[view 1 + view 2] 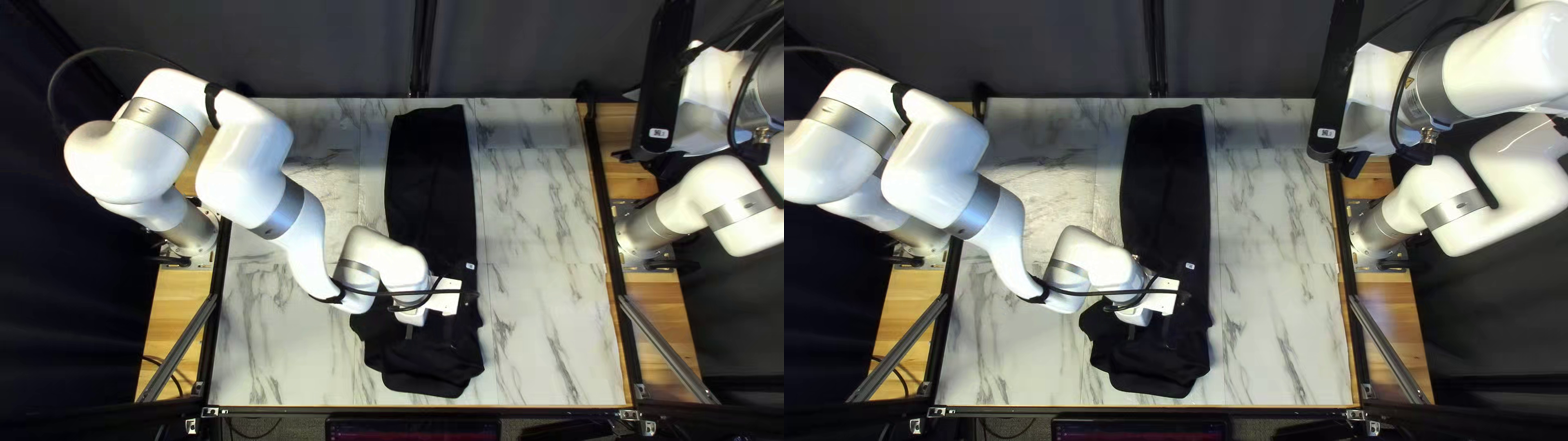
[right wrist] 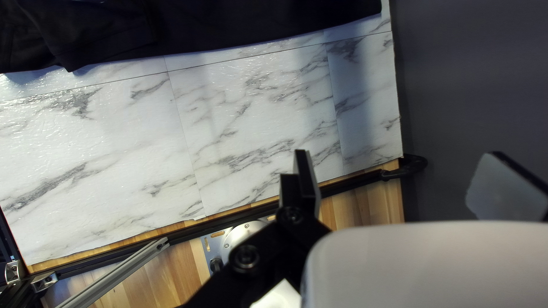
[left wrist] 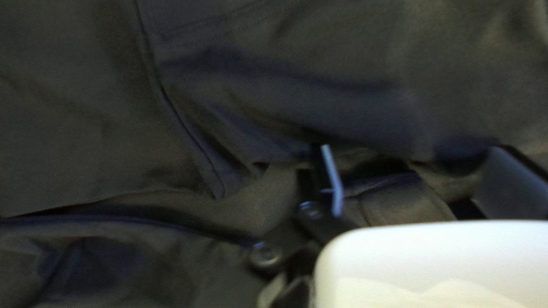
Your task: Fold t-shirt
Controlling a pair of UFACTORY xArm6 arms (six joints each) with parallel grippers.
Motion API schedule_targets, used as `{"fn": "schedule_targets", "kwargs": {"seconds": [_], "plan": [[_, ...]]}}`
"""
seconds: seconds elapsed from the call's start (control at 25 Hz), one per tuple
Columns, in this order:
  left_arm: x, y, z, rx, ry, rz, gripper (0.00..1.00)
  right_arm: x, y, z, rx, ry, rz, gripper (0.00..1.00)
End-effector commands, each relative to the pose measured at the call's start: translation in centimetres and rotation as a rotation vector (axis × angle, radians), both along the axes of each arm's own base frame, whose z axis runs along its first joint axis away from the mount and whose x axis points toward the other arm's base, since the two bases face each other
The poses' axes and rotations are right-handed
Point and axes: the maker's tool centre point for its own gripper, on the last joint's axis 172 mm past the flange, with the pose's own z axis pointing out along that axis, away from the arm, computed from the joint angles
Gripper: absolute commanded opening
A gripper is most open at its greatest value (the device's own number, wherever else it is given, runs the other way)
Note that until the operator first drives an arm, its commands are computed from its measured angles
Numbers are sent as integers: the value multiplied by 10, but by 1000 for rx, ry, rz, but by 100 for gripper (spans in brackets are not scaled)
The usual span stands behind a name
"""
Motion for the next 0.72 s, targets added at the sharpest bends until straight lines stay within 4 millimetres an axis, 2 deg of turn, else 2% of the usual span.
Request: {"fn": "schedule_targets", "kwargs": {"seconds": [0.04, 0.28, 0.44, 0.56, 0.72], "plan": [[0, 2, 3, 2, 3, 1, 0, 0, 0, 0, 0, 0, 0, 100], [3, 10, 31, 18, -11, 11, 0, 0, 0, 0, 0, 0, 0, 100], [16, 15, 53, 12, -54, 44, 0, 0, 0, 0, 0, 0, 0, 100], [27, 18, 59, 4, -79, 72, 0, 0, 0, 0, 0, 0, 0, 100], [37, 34, 66, -27, -109, 140, 0, 0, 0, 0, 0, 0, 0, 100]]}}
